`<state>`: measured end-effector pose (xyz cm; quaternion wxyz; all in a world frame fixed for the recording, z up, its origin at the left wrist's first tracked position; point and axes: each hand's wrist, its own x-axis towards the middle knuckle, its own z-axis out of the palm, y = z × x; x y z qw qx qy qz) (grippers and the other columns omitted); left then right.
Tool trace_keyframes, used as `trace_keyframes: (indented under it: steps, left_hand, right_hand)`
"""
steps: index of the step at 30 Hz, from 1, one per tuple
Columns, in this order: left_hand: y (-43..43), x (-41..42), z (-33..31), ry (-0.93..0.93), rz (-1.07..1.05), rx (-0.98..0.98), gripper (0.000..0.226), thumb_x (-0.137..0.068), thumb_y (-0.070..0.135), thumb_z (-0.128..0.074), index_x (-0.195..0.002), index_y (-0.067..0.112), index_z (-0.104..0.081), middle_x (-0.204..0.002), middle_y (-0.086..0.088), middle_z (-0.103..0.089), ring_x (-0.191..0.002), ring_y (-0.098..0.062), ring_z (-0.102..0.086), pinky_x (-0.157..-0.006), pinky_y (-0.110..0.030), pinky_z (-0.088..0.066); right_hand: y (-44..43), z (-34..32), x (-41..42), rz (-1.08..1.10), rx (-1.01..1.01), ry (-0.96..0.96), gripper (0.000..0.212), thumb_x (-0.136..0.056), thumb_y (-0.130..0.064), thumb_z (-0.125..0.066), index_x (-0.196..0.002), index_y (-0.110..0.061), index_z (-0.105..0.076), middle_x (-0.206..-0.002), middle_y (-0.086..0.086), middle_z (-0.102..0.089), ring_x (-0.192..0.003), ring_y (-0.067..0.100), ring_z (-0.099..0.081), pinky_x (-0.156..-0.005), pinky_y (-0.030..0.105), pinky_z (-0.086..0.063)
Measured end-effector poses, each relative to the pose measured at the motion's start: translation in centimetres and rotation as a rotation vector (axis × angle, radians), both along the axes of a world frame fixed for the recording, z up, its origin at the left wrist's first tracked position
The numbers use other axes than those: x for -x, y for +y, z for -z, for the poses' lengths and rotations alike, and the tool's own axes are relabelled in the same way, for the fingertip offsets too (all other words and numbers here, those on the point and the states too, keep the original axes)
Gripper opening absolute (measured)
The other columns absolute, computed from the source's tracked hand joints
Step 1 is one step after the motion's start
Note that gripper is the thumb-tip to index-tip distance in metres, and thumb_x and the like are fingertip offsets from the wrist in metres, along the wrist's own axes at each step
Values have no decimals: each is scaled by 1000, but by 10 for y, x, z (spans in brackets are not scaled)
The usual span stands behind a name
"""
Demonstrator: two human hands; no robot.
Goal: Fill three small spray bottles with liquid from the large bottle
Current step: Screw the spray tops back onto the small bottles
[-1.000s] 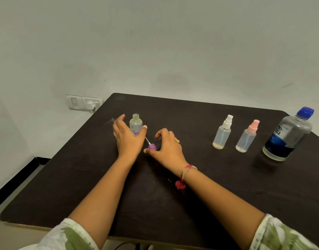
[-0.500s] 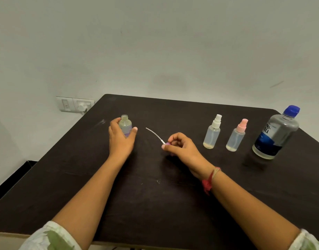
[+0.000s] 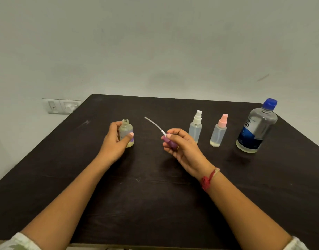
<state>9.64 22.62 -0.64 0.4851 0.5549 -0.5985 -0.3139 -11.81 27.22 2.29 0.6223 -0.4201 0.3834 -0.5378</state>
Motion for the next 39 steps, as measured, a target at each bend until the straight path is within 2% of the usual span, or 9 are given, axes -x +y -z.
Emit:
trace_keyframes:
  steps: [6,13,17,21,25,28,31,35,39]
  left_hand:
    - [0,31,-4,64,160,-33,33,-90,12,-61,-116,25,-45,-111,-2,-60,-104,-19,-60,-95,-36,-48]
    - [-7,64,-11,54,322,-58,20,-92,14,-54,-109,23,-49,-98,4,-59,-91,-9,-57,-79,-24,-45]
    - [-6,77,-13,159,372,-101,19,-90,12,-53,-103,25,-53,-97,2,-59,-90,-11,-59,-79,-26,-48]
    - [-4,74,-9,168,437,-76,25,-77,24,-54,-101,27,-55,-97,4,-61,-90,-9,-60,-82,-27,-48]
    - [-1,74,-6,208,467,-59,20,-87,13,-56,-106,18,-56,-99,4,-61,-95,-10,-59,-84,-25,-47]
    - [4,80,-7,213,505,-61,26,-80,20,-55,-105,16,-58,-107,-3,-64,-97,-11,-60,-85,-27,-48]
    - [9,85,-8,186,578,-81,20,-80,19,-57,-100,22,-59,-112,-13,-66,-98,-16,-63,-86,-32,-50]
    - [10,86,-9,183,591,-74,23,-77,22,-58,-100,23,-60,-111,-13,-67,-99,-17,-64,-86,-31,-52]
    - [9,86,-7,168,605,-58,19,-90,8,-59,-103,22,-59,-111,-12,-66,-103,-20,-64,-90,-32,-52]
  right_hand:
    - [0,-14,7,113,84,-194,10,-93,-7,-52,-92,-13,-60,-73,3,-63,-62,10,-58,-80,31,-54]
    - [-2,-21,15,207,194,-284,13,-85,-4,-59,-91,-13,-65,-75,1,-58,-57,6,-53,-86,32,-53]
    - [-4,-22,17,272,210,-249,21,-82,-2,-63,-97,-17,-58,-86,2,-57,-59,6,-57,-87,33,-54]
    - [-4,-22,20,306,294,-178,22,-71,-16,-70,-88,-16,-57,-84,-1,-59,-65,6,-58,-83,30,-54]
    - [-3,-23,22,472,439,89,12,-81,-21,-67,-89,-13,-61,-83,1,-61,-73,11,-56,-71,21,-52]
    - [-1,-23,23,585,519,199,8,-90,-17,-60,-92,-10,-59,-82,5,-58,-72,14,-54,-66,15,-49]
    - [-2,-24,24,665,541,195,13,-94,-18,-55,-95,-5,-56,-80,4,-57,-69,11,-54,-66,15,-48]
    - [-3,-25,26,675,526,133,10,-95,-19,-53,-96,-10,-54,-83,5,-58,-66,7,-56,-67,18,-50]
    - [-2,-25,23,663,566,135,12,-95,-15,-53,-101,-5,-53,-85,5,-58,-69,13,-57,-66,18,-51]
